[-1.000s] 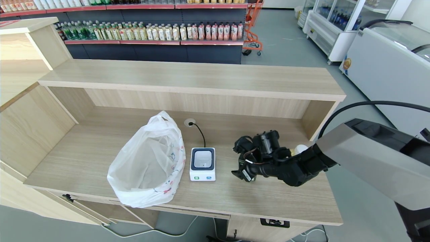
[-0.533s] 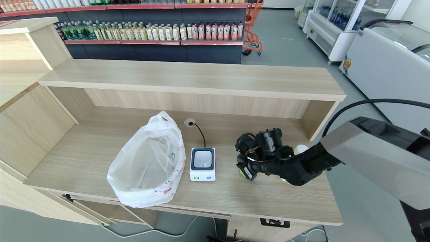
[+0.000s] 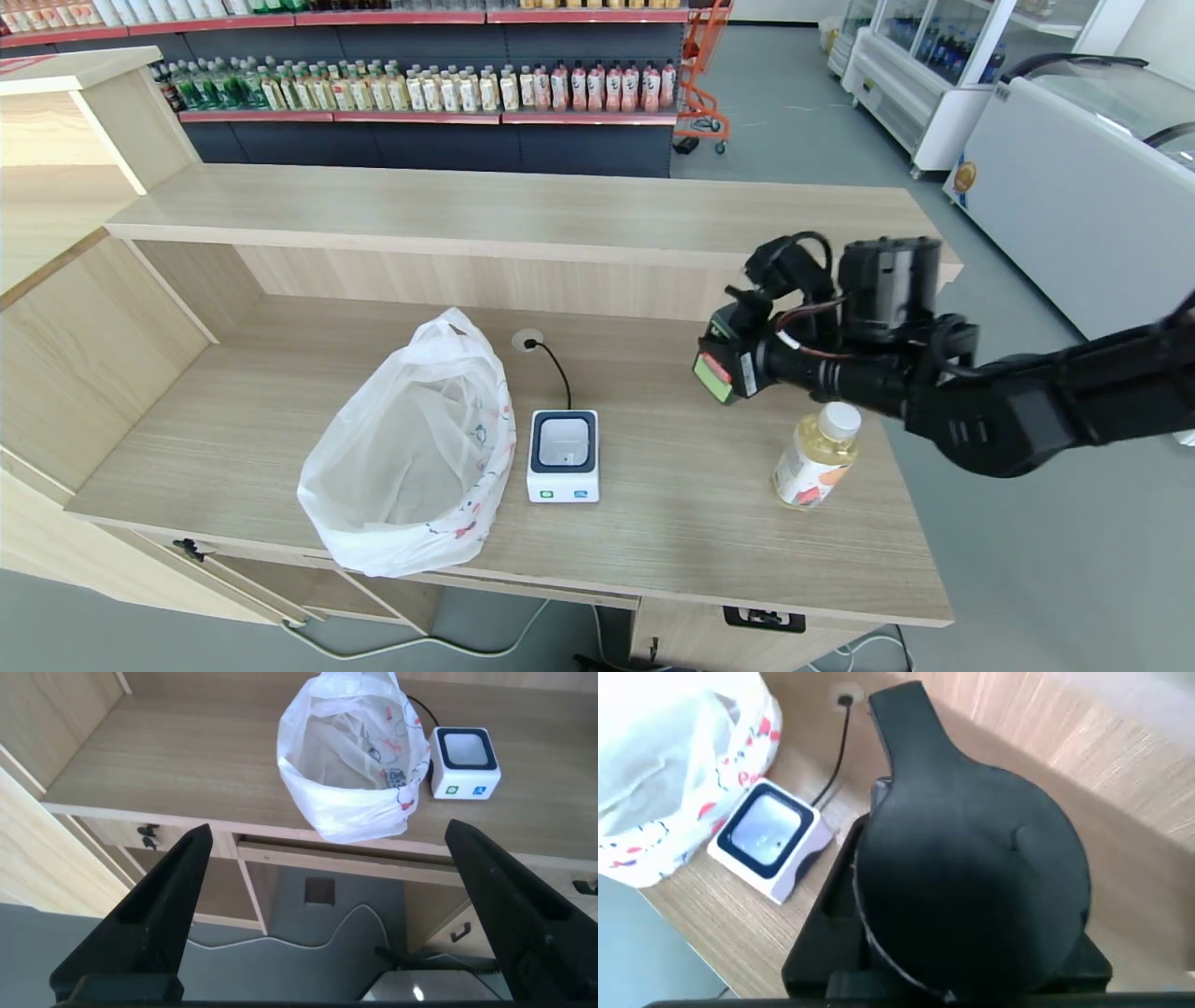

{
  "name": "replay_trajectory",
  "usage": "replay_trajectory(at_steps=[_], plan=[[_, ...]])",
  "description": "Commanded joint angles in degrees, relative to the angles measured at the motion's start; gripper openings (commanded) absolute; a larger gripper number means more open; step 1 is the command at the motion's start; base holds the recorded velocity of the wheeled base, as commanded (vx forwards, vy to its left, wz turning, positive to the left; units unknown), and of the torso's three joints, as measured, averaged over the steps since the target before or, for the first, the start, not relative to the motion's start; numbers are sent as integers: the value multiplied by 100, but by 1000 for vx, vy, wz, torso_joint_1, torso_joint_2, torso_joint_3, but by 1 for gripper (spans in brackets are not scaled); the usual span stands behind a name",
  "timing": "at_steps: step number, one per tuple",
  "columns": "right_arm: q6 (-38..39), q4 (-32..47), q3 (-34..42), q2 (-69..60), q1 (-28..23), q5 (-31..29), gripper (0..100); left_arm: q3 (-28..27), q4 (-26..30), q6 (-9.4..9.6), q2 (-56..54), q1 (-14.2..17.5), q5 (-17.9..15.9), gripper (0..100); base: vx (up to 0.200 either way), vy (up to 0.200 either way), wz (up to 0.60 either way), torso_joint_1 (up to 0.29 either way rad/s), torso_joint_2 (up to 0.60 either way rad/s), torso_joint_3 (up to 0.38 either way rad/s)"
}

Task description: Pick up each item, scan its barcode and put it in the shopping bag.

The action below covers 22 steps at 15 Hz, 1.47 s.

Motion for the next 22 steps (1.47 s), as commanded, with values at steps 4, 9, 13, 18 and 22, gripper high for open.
replay_trajectory(at_steps=[4,9,13,18,22], plan=[[-3561,-537,3158,-3590,-181,140,0,0,0,-2,-2,0,0,100,0,0,0,0,0,0],[-9793,-396,3448,-3801,161,2926,0,0,0,-2,-2,0,0,100,0,0,0,0,0,0],[-11929,-1767,3421,-4056,486,4341,0,0,0,-2,-2,0,0,100,0,0,0,0,0,0],[-12465,-2014,3544,-3942,1005,4719,0,0,0,-2,6,0,0,100,0,0,0,0,0,0],[-12359,-2014,3746,-4056,1330,4772,0,0,0,-2,6,0,0,100,0,0,0,0,0,0]])
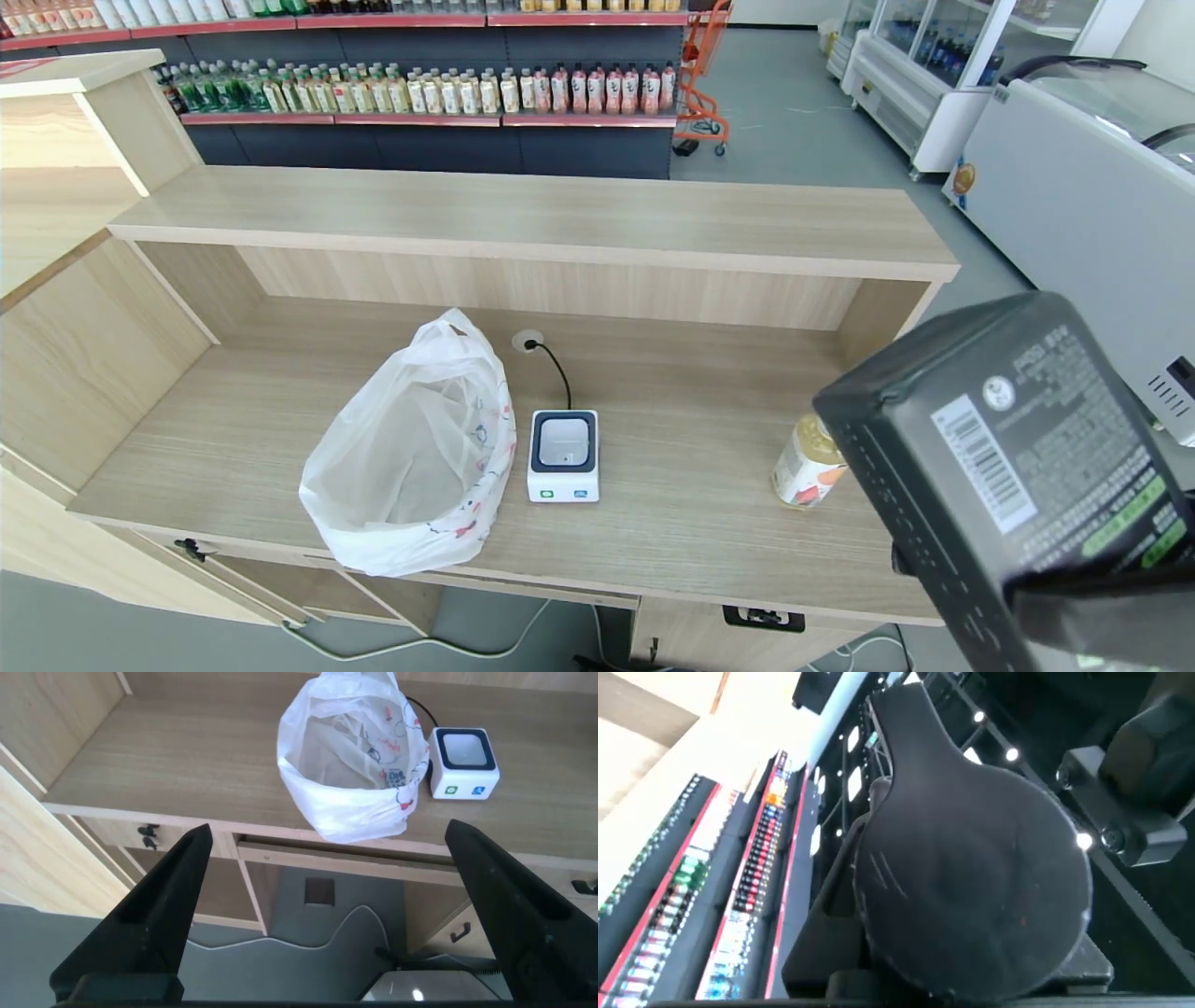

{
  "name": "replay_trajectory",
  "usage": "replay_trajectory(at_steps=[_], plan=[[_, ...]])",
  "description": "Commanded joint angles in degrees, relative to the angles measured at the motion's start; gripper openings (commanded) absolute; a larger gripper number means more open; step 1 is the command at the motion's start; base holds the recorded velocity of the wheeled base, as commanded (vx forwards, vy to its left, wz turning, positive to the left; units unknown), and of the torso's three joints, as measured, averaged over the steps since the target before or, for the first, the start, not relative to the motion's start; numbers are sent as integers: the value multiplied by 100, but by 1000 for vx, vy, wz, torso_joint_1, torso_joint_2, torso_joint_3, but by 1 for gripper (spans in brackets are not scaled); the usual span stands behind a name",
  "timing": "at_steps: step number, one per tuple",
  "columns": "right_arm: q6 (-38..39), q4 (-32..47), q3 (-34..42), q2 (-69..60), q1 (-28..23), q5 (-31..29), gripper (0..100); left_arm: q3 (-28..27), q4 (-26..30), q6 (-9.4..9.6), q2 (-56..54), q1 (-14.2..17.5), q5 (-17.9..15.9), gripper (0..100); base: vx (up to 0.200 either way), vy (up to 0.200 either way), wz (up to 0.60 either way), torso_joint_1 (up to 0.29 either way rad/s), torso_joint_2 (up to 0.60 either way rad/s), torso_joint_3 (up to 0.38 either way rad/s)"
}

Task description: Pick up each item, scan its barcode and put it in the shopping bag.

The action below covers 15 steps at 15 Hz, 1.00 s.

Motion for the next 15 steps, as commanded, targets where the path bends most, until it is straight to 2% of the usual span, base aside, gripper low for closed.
replay_trajectory(at_steps=[1,15], plan=[[31,-5,90,-83,82,47,0,0,0,-2,6,0,0,100,0,0,0,0,0,0],[224,13,213,-303,100,521,0,0,0,-2,6,0,0,100,0,0,0,0,0,0]])
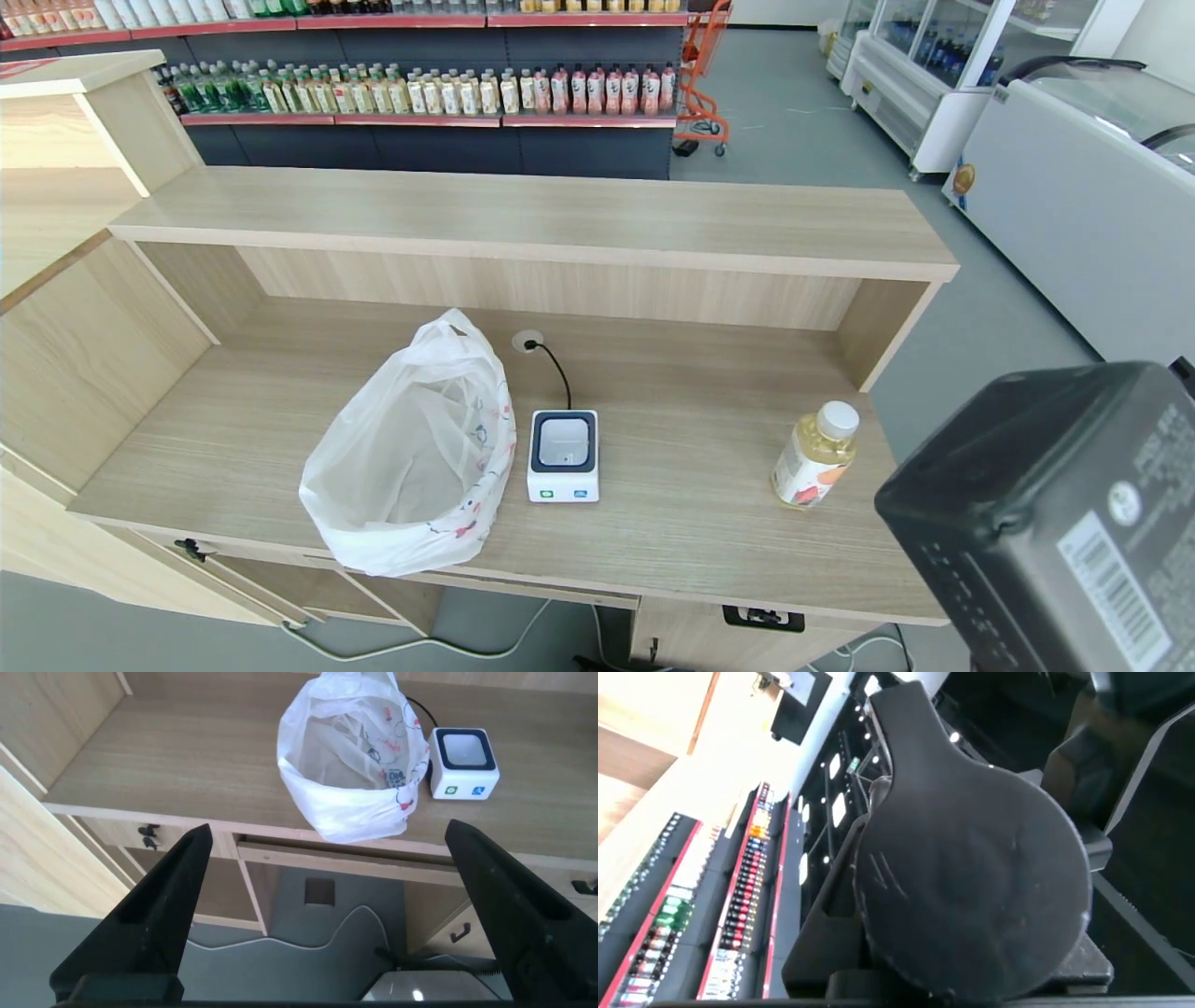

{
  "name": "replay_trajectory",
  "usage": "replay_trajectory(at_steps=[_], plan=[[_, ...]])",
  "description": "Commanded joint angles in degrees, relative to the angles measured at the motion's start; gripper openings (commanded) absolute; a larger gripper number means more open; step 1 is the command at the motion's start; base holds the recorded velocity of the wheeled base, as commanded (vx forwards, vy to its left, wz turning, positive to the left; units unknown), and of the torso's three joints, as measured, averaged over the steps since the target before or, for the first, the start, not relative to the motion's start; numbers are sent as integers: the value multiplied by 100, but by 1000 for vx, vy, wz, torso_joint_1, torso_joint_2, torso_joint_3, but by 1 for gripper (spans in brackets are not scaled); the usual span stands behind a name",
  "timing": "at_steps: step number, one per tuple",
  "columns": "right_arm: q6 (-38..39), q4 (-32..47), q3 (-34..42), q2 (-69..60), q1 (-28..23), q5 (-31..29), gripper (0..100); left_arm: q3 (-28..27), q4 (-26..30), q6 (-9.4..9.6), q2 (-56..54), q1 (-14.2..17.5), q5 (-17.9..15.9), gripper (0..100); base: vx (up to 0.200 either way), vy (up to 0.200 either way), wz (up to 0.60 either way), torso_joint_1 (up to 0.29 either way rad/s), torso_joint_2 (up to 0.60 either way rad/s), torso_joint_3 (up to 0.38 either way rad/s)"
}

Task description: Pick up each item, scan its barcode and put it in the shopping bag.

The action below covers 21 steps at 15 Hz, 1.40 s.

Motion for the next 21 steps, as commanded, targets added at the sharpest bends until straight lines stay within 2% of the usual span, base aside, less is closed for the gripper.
replay_trajectory(at_steps=[1,11,12,14,16,17,18,19,21], plan=[[-2,24,25,-44,1,17,0,0,0,-2,-2,0,0,100,0,0,0,0,0,0],[-19,129,34,-88,1,8,0,0,0,-2,6,0,0,100,0,0,0,0,0,0],[183,208,-28,-9,-34,-167,0,0,0,-2,-2,0,0,100,0,0,0,0,0,0],[2582,516,-783,668,-377,-2286,0,0,0,-2,6,0,0,100,0,0,0,0,0,0],[6010,938,-1038,501,-324,-5564,0,0,0,-2,6,0,0,100,0,0,0,0,0,0],[7399,1395,-1117,342,-298,-6786,0,0,0,-2,6,0,0,100,0,0,0,0,0,0],[7917,1685,-1144,281,-386,-6909,0,0,0,-2,-2,0,0,100,0,0,0,0,0,0],[8454,2124,-1082,96,-755,-6935,0,0,0,-2,6,0,0,100,0,0,0,0,0,0],[8972,3407,-959,-343,-1449,-6891,0,0,0,-2,6,0,0,100,0,0,0,0,0,0]])
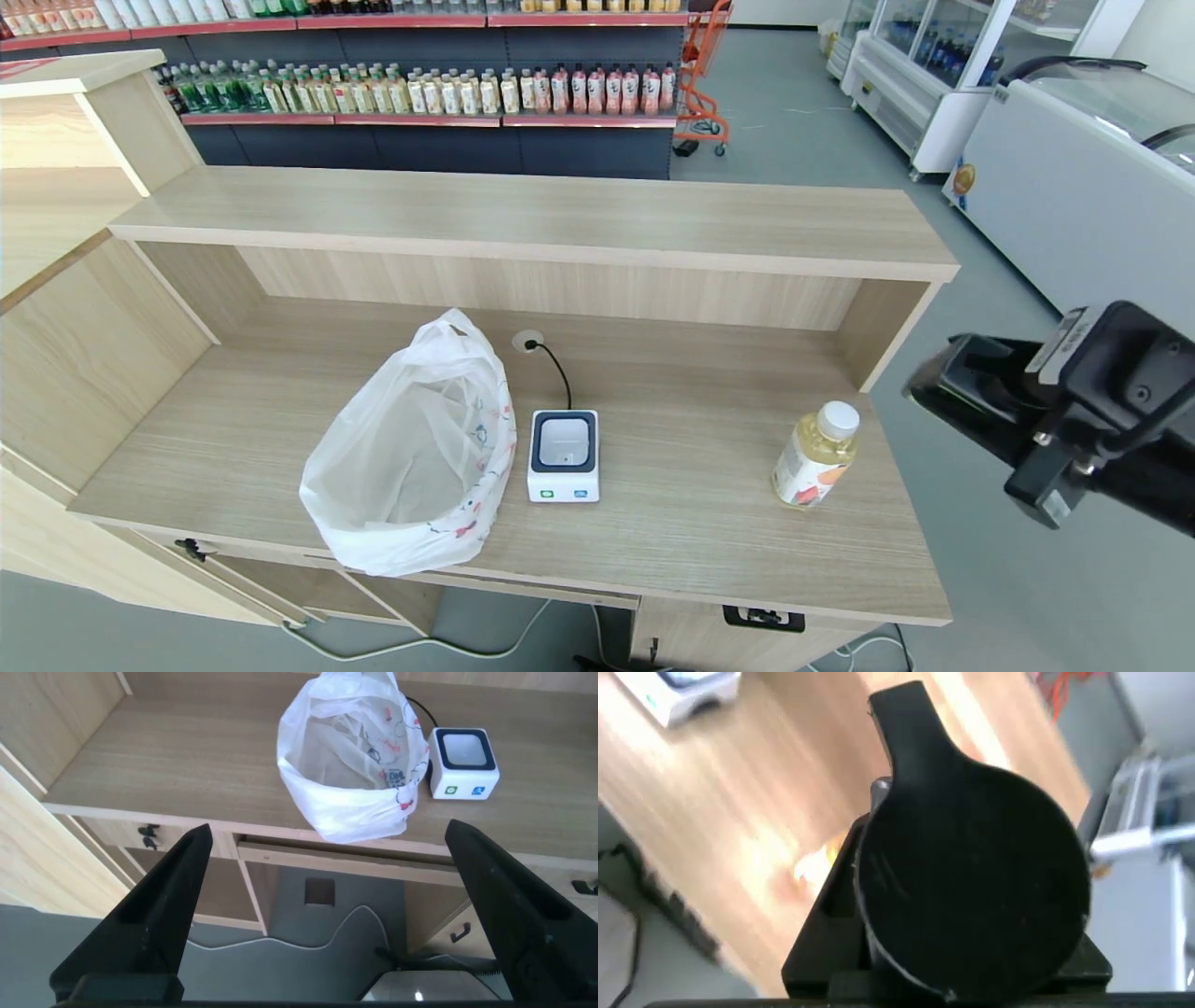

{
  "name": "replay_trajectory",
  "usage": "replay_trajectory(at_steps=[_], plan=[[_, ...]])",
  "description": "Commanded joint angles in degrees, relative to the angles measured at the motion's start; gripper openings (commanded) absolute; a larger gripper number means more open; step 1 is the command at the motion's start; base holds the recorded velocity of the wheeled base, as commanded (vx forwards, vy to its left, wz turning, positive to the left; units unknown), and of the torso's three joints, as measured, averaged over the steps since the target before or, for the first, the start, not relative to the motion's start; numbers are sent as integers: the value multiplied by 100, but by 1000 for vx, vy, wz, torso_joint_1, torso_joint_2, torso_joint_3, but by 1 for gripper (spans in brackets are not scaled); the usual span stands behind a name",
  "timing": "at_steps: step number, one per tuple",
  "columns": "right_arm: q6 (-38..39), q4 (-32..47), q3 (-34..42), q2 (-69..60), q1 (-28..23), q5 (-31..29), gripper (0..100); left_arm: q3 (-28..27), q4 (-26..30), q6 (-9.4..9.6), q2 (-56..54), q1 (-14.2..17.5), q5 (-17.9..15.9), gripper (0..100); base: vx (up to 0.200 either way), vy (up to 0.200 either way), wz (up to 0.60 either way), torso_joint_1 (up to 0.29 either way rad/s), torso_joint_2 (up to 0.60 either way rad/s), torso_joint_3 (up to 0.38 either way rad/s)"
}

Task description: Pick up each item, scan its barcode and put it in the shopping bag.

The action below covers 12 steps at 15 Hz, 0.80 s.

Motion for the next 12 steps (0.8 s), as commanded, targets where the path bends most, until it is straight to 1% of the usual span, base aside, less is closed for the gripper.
replay_trajectory(at_steps=[1,2,3,4,5,6,7,8,9,10,12], plan=[[861,814,-30,-526,-891,-128,0,0,0,-4,6,0,0,100,0,0,0,0,0,0],[1520,1368,-206,-508,-1304,302,0,0,0,-4,-2,0,0,100,0,0,0,0,0,0],[2188,2018,-382,-447,-1498,856,0,0,0,-4,6,0,0,100,0,0,0,0,0,0],[3023,2370,-443,-412,-1621,1339,0,0,0,-4,6,0,0,100,0,0,0,0,0,0],[3893,2458,-461,-262,-1691,1849,0,0,0,-4,-2,0,0,100,0,0,0,0,0,0],[4886,2423,-558,-104,-1717,2543,0,0,0,-4,-2,0,0,100,0,0,0,0,0,0],[5669,2387,-769,19,-1744,3229,0,0,0,-4,6,0,0,100,0,0,0,0,0,0],[6178,2370,-971,168,-1779,3581,0,0,0,-4,6,0,0,100,0,0,0,0,0,0],[6679,2343,-1287,458,-1814,3721,0,0,0,-4,-2,0,0,100,0,0,0,0,0,0],[6908,2097,-1498,775,-1805,3721,0,0,0,-4,6,0,0,100,0,0,0,0,0,0],[6961,1667,-1489,1039,-1805,3712,0,-9,0,-4,6,0,0,100,0,0,0,0,0,0]])
